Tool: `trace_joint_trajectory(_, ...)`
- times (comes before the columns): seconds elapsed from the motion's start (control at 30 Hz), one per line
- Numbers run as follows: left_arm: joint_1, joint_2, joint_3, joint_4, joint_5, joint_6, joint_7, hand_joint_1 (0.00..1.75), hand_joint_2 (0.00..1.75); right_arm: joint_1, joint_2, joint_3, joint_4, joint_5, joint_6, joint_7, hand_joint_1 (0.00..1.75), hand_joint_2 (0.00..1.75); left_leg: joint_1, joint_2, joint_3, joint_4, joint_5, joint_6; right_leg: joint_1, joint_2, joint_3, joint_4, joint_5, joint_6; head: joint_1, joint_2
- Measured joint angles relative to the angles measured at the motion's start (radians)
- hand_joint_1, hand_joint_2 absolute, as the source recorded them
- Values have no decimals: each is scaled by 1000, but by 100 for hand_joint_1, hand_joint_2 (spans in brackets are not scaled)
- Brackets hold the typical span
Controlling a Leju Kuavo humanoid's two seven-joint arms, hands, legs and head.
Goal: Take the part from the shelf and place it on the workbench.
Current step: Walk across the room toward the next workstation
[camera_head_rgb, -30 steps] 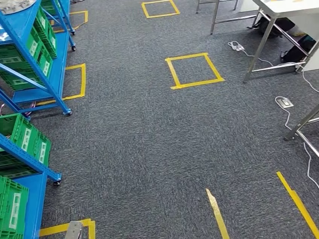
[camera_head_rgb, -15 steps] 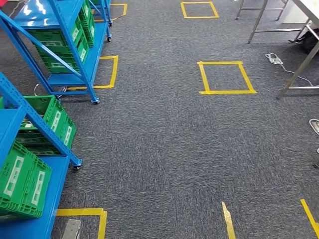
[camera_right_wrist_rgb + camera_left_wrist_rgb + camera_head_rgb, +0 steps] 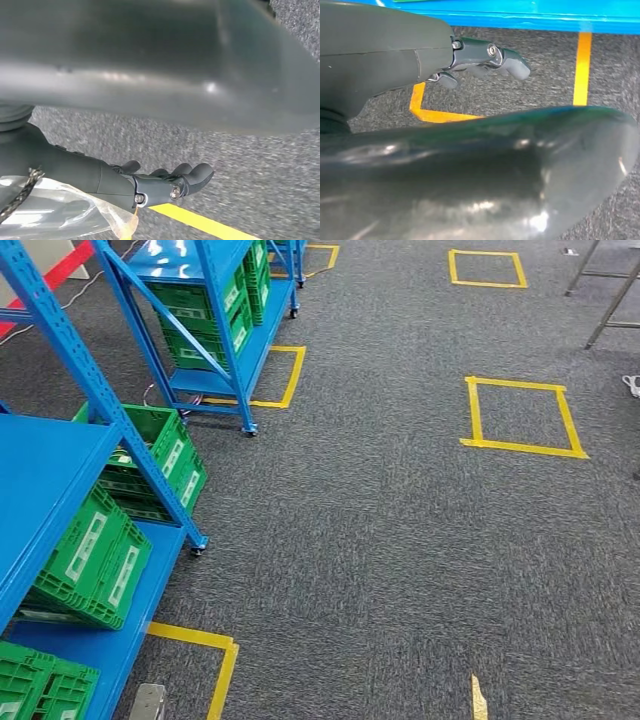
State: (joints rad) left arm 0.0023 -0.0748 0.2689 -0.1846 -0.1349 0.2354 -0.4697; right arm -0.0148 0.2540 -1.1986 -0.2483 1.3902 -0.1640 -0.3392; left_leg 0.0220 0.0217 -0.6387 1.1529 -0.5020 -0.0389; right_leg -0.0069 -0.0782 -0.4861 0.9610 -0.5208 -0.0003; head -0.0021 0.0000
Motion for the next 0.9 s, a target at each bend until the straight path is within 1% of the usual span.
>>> trace_joint_trajectory(0.03, -1, 0, 0, 0, 0, 0, 0, 0, 0, 0, 0, 0, 0, 1, 0, -1, 0, 0, -3, 25, 36, -66, 24, 1, 2, -11, 2, 2, -6, 6, -1, 0)
trace_joint_trajectory(0.07, -3, 0, 0, 0, 0, 0, 0, 0, 0, 0, 0, 0, 0, 1, 0, -2, 0, 0, -6, 45, 61, -115, 38, 6, 5, -21, 5, 3, -12, 13, 0, 0)
trace_joint_trajectory(0.1, -5, -1, 0, 0, 0, 0, 0, 0, 0, -1, -1, 1, 0, 1, 0, -2, 0, 0, -9, 57, 73, -139, 38, 13, 9, -31, 6, 4, -18, 19, 1, 0)
trace_joint_trajectory(0.13, -5, -1, 0, 0, -1, 0, 0, 0, 0, -2, -1, 1, 0, 1, 0, -3, 0, 0, -13, 53, 74, -143, 33, 22, 10, -41, 8, 5, -23, 24, 2, 0)
trace_joint_trajectory(0.17, -3, -1, 0, 0, -1, 0, 0, 0, 0, -5, -1, 1, 0, 1, 0, -3, 0, 0, -14, 41, 73, -143, 32, 31, 9, -51, 15, 4, -26, 29, 3, 0)
trace_joint_trajectory(0.2, -1, -1, 0, 0, -1, 0, 0, 0, 0, -7, 0, 1, 0, 1, 0, -4, 0, 0, -14, 30, 73, -145, 33, 38, 6, -45, 18, 8, -34, 34, 4, 0)
trace_joint_trajectory(0.23, 1, -1, 0, 0, 0, 0, 0, 0, 0, -8, 0, 1, 0, 1, 0, -4, 0, 0, -14, 19, 73, -146, 34, 45, 2, -25, 15, 25, -48, 38, 6, 0)
trace_joint_trajectory(0.27, 0, -1, 0, 0, 0, 0, 0, 0, 0, -8, 0, 1, 0, 2, 0, -4, 0, 0, -13, 7, 74, -147, 36, 52, 0, 4, -2, 66, -73, 41, 8, 0)
trace_joint_trajectory(0.3, -2, 0, 1, 0, 0, 0, 0, 0, 0, -7, 0, 1, 0, 2, 0, -5, 0, 0, -12, -5, 74, -148, 36, 58, -2, 39, -33, 129, -106, 42, 11, 0)
trace_joint_trajectory(0.33, -4, 0, 1, 0, 0, 0, 0, 0, 0, -5, 0, 2, 0, 2, 0, -5, 0, 0, -13, -19, 73, -148, 35, 62, -3, 61, -73, 207, -140, 41, 13, 0)
trace_joint_trajectory(0.37, -5, 0, 1, 0, 0, 0, 0, 0, 0, -4, -1, 2, 0, 2, 0, -5, 0, 0, -14, -34, 73, -148, 35, 64, -2, 72, -113, 279, -163, 39, 13, 0)
trace_joint_trajectory(0.4, -5, 0, 1, 0, -1, 0, 0, 0, 0, -2, -1, 2, 0, 2, 0, -5, 0, 0, -16, -49, 74, -147, 34, 65, -2, 76, -142, 321, -166, 37, 13, 0)
trace_joint_trajectory(0.43, -5, 0, 1, 0, -1, 0, 0, 0, 0, -2, -1, 2, 0, 2, 0, -5, 0, 0, -17, -65, 76, -147, 33, 65, -2, 78, -153, 323, -147, 34, 13, 0)
trace_joint_trajectory(0.47, -4, 0, 1, 0, -1, 0, 0, 0, 0, -2, -1, 2, 0, 2, 0, -5, 0, 0, -17, -80, 79, -147, 32, 65, -2, 82, -145, 283, -109, 30, 13, 0)
trace_joint_trajectory(0.5, -4, 0, 1, 0, -1, 0, 0, 0, 0, -2, -1, 2, 0, 2, -1, -5, 0, 0, -17, -96, 82, -146, 30, 64, -2, 95, -122, 215, -61, 26, 13, 0)
trace_joint_trajectory(0.53, -5, -1, 1, 0, -1, 0, -1, 0, 0, -2, -1, 2, 0, 2, -1, -5, 0, 0, -17, -110, 84, -145, 28, 61, -3, 123, -97, 147, -23, 22, 13, 0)
trace_joint_trajectory(0.57, -5, -1, 1, 0, -1, 0, -1, 0, 0, -2, -1, 2, 0, 2, -1, -5, 0, 0, -16, -124, 83, -144, 26, 57, -5, 148, -73, 91, 0, 19, 13, 0)
trace_joint_trajectory(0.6, -6, -2, 2, 0, -1, 0, -2, 0, 0, -2, -1, 2, 0, 3, -1, -5, 0, 0, -14, -136, 79, -142, 27, 52, -5, 169, -57, 55, 8, 17, 13, 0)
trace_joint_trajectory(0.63, -5, -2, 2, 0, -1, 0, -2, 0, 0, -2, -1, 2, 0, 3, -1, -5, 0, 0, -11, -147, 75, -142, 28, 45, -5, 178, -49, 43, 4, 16, 13, 0)
trace_joint_trajectory(0.67, -4, -2, 2, 0, -1, 0, -3, 0, 0, -2, -1, 2, 0, 3, -1, -6, 0, 0, -9, -160, 71, -142, 31, 38, -4, 169, -44, 35, 2, 14, 14, 0)
trace_joint_trajectory(0.7, -1, -1, 2, 0, -1, 0, -3, 0, 0, -2, -1, 2, 0, 3, -1, -6, 0, 0, -7, -162, 68, -142, 31, 32, -4, 157, -40, 31, 3, 10, 15, 0)
trace_joint_trajectory(0.73, 1, -1, 3, 0, -1, 0, -3, 0, 0, -2, -1, 2, 0, 3, -1, -6, 0, 0, -8, -145, 64, -133, 24, 27, -5, 144, -37, 26, 5, 6, 13, 0)
trace_joint_trajectory(0.77, 1, -1, 4, 0, -2, 0, -3, 0, 0, -1, -1, 2, 0, 3, -1, -6, 0, 0, -10, -118, 51, -105, 6, 23, -6, 128, -32, 21, 6, 1, 12, 0)
trace_joint_trajectory(0.8, -1, 0, 5, 0, -2, 0, -3, 0, 0, -1, -1, 2, 0, 4, -1, -6, 0, 0, -12, -83, 29, -57, -21, 20, -6, 110, -29, 17, 6, -4, 10, 0)
trace_joint_trajectory(0.83, -3, -1, 5, 0, -2, 0, -4, 0, 0, 1, -1, 2, 0, 4, -1, -6, 0, 0, -13, -54, -2, 8, -52, 17, -3, 93, -26, 16, 4, -7, 9, 0)
trace_joint_trajectory(0.87, -5, -1, 6, 0, -2, 0, -4, 0, 0, 1, -1, 2, 0, 4, -1, -6, 0, 0, -12, -40, -34, 75, -79, 14, -1, 75, -24, 16, 1, -10, 8, 0)
trace_joint_trajectory(0.9, -5, -1, 6, 0, -2, 0, -5, 0, 0, 1, -1, 2, 0, 4, -1, -6, 0, 0, -12, -34, -56, 122, -92, 12, 0, 58, -22, 16, -2, -11, 8, 0)
